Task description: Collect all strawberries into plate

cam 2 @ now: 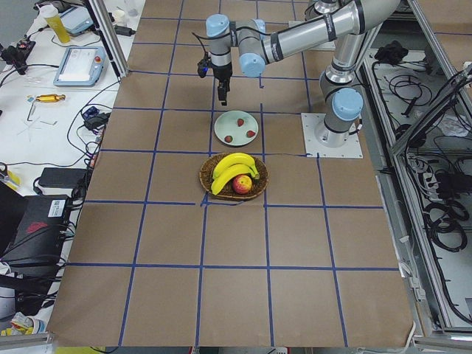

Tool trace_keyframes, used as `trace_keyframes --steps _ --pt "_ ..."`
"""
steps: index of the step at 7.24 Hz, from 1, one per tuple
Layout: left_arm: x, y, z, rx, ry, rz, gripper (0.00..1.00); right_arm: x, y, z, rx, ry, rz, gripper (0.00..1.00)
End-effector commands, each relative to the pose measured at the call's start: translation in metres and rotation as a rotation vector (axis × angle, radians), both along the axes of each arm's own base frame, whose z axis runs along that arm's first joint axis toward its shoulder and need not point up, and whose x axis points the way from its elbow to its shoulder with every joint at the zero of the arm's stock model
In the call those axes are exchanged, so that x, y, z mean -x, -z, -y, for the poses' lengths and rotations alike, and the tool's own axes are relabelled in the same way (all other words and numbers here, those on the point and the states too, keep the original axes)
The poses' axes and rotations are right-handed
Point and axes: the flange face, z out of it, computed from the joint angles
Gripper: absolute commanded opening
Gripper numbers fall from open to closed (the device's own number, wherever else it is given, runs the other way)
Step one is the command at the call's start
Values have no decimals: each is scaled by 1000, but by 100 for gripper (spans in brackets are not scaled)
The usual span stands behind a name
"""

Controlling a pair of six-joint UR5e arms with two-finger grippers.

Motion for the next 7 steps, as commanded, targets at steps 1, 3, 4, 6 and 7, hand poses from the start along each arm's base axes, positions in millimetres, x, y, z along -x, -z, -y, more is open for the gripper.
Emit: trace_keyframes --steps 1,3,4,6,7 --pt "0 -100 9 110 1 4 100 0 0 -1 1 0 -1 100" --pt "14 -140 -5 197 3 -115 100 0 -2 0 7 0 4 100" --pt "16 -138 -6 182 3 -119 100 0 -1 0 4 2 4 100" --pt "17 -137 -5 204 -131 -128 100 0 -5 0 10 0 2 100" --pt "19 -137 -6 217 -168 -127 100 1 -5 0 10 2 1 100"
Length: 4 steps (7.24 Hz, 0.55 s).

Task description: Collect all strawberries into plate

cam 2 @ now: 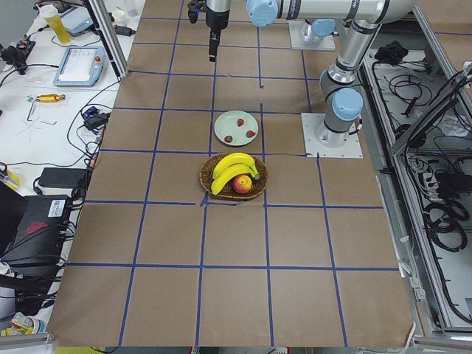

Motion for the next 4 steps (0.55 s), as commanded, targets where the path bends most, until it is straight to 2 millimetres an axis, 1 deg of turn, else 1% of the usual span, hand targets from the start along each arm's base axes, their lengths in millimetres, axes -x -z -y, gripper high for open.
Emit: trace_keyframes --steps 1,3,4 --pt "5 6 0 1 -61 -10 100 0 0 -1 -1 0 -2 100" --pt "15 18 -3 -22 -42 -7 100 0 1 -1 -3 0 0 100" --pt "17 19 -3 -23 -40 -7 100 0 0 -1 -1 0 -2 100"
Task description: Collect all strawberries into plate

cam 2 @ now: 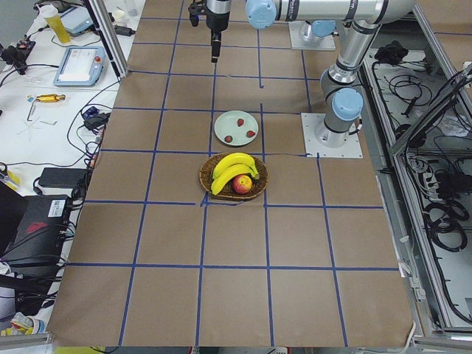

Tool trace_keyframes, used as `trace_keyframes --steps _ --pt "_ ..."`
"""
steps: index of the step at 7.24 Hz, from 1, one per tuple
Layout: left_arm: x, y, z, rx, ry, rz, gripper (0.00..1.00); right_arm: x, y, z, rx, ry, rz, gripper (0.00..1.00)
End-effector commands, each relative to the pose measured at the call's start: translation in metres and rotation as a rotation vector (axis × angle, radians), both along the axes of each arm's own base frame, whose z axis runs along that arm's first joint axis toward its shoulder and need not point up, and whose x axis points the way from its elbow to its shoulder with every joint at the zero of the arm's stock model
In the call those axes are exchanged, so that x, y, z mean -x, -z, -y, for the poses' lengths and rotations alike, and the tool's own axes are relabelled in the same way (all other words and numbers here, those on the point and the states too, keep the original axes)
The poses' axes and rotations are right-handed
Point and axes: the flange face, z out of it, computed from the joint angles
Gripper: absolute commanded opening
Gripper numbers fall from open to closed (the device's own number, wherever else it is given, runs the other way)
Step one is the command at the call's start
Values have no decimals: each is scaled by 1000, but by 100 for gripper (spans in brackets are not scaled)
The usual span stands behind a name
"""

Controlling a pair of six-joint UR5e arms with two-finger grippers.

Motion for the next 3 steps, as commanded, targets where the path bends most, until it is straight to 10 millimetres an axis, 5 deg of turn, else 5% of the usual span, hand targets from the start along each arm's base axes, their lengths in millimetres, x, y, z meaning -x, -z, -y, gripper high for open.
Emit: trace_keyframes --steps 1,3 --pt "4 3 1 -6 7 4 100 0 -2 0 3 0 -3 100" --pt "4 6 2 -11 6 -2 100 0 -1 0 2 0 -4 100"
